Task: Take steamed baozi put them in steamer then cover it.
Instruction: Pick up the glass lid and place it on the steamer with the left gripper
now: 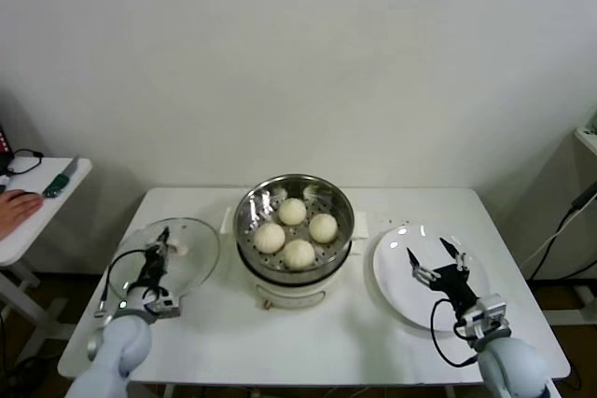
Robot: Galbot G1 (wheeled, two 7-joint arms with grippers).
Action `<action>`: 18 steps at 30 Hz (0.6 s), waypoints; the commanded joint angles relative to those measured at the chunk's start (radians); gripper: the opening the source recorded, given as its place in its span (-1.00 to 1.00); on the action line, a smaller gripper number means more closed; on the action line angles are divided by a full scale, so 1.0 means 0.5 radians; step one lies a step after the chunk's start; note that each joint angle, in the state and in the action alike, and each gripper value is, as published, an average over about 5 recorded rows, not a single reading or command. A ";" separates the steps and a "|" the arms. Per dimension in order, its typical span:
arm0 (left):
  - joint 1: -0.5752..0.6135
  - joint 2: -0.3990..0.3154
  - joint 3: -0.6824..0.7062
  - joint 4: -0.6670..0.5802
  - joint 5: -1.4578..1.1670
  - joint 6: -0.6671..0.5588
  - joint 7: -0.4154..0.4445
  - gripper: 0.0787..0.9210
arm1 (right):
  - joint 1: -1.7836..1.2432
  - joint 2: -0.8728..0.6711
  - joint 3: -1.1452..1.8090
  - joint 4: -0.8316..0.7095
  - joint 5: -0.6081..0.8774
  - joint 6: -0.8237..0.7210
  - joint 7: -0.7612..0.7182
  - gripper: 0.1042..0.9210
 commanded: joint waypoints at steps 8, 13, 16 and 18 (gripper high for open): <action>0.524 0.133 -0.036 -1.096 0.094 0.726 0.067 -0.82 | 0.038 -0.065 -0.009 -0.016 -0.008 -0.002 0.002 0.76; 0.480 0.288 0.026 -1.222 0.114 0.883 0.116 -0.82 | 0.071 -0.111 -0.039 -0.039 -0.027 -0.010 0.006 0.76; 0.391 0.442 0.121 -1.264 0.052 0.982 0.138 -0.82 | 0.095 -0.131 -0.067 -0.058 -0.044 -0.017 0.011 0.76; 0.313 0.529 0.208 -1.286 -0.017 1.050 0.140 -0.82 | 0.113 -0.139 -0.090 -0.075 -0.055 -0.023 0.013 0.76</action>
